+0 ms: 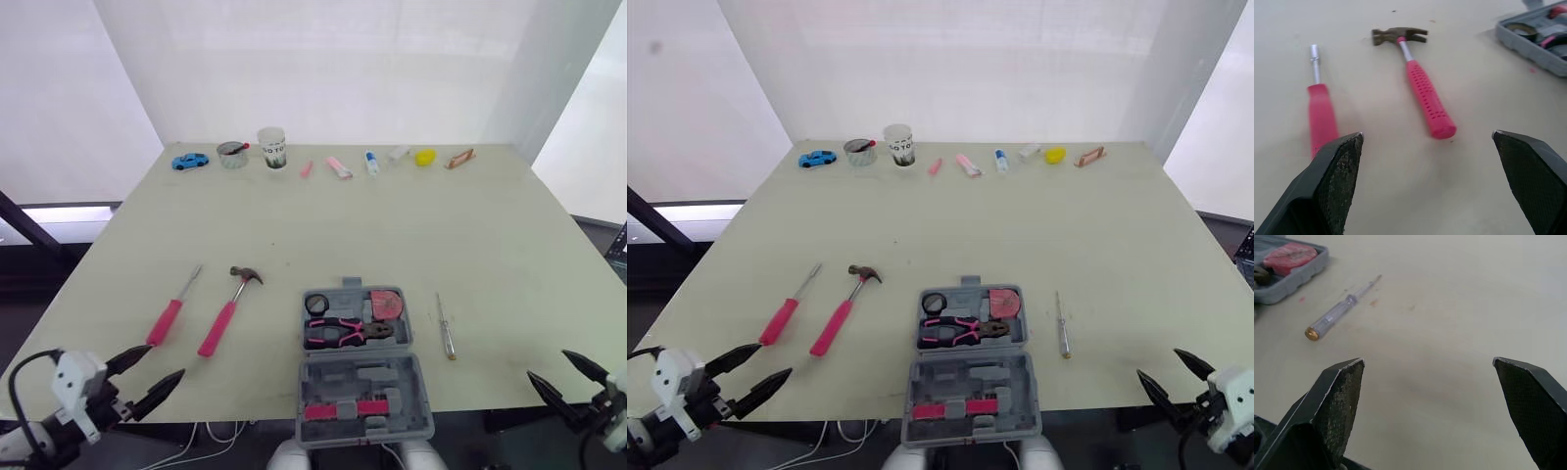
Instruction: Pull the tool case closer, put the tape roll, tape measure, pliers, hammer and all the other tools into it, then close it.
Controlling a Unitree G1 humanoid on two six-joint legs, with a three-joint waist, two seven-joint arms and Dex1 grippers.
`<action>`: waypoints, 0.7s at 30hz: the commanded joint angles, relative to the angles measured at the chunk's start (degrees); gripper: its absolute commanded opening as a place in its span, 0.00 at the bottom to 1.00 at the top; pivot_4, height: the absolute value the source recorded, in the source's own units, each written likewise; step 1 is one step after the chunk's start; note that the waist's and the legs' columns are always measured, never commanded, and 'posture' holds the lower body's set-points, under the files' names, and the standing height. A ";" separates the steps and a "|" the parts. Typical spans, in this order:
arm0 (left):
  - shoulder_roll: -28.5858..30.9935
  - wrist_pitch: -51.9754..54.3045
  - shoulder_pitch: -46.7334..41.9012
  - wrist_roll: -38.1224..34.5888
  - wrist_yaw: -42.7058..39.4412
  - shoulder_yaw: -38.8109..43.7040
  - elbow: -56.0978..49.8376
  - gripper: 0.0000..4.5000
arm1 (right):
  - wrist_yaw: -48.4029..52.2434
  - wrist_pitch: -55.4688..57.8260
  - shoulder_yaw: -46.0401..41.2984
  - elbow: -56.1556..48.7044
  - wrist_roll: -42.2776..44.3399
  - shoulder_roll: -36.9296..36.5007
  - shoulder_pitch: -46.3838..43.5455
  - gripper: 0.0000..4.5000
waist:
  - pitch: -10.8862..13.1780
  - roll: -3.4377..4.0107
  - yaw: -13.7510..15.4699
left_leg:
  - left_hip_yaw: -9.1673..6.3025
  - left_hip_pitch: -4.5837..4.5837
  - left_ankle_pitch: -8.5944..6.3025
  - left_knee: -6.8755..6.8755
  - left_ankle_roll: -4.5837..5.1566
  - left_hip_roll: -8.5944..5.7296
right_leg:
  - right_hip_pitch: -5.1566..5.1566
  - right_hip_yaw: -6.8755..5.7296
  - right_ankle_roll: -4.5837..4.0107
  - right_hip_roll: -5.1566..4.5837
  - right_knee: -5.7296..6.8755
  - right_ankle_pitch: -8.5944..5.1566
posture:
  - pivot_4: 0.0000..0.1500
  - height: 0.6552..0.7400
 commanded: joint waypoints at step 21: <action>4.16 4.60 -14.58 6.24 -9.62 -20.77 -5.22 0.00 | 3.66 14.02 23.99 -8.78 -8.61 -4.72 -21.33 0.23 | 0.01 0.00 -0.04 | 0.05 -0.03 0.01 0.15 0.01 -0.14 | 0.11 -0.07 0.13 0.21 0.06 0.09 | 1.00 1.00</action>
